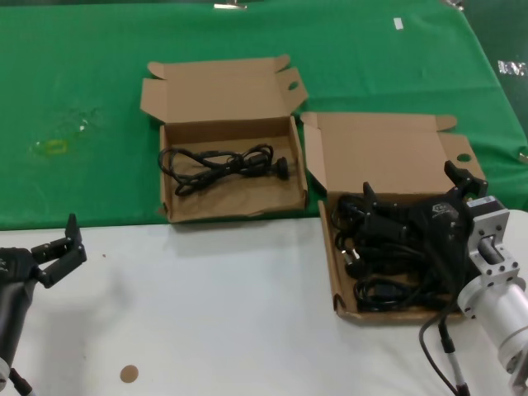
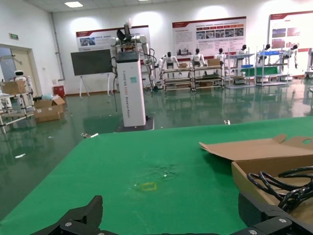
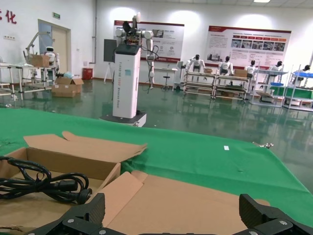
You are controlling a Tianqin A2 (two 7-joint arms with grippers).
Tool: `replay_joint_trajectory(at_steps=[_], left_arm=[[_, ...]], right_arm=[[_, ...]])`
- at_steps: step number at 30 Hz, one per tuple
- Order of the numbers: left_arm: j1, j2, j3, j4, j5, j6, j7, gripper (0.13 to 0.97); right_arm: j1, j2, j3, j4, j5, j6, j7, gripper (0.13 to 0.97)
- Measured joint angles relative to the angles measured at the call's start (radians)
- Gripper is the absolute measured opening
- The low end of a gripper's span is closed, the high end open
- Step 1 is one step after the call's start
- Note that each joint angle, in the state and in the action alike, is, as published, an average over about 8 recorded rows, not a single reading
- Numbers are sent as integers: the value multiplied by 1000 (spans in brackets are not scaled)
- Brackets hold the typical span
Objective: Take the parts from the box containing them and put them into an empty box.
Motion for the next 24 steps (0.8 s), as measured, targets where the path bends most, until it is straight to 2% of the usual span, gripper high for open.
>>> replay_joint_trajectory(at_steps=[24], left_arm=[[0,0,0,0,0,0,0,966]], right_arm=[[0,0,0,0,0,0,0,966]])
